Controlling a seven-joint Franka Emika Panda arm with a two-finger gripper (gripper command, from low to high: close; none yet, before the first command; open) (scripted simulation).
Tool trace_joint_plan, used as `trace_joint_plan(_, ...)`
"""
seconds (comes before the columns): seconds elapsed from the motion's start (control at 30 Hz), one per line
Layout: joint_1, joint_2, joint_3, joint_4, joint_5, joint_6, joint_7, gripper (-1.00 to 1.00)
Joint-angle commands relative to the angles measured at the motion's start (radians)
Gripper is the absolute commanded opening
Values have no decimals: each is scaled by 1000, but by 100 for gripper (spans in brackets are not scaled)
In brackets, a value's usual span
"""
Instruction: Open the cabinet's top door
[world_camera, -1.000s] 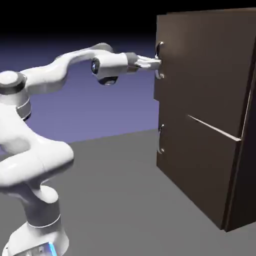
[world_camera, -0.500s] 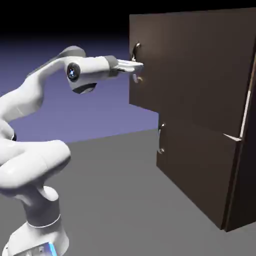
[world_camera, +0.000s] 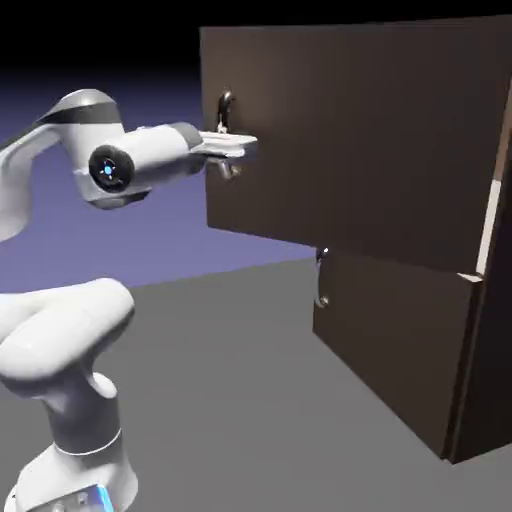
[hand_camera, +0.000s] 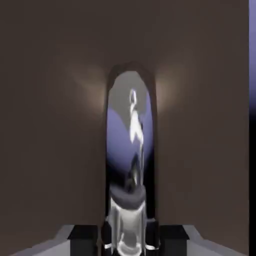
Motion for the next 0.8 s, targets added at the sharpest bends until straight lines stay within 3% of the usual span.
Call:
trace_joint_plan(0.0,-25,-7,-25,-8,-10,-44,-1,-100)
trace_joint_plan(0.23,-233,-37,-108,-31,-14,-309,8,-100)
trace_joint_plan(0.77,-195,484,-623,141,-571,-693,-347,-100)
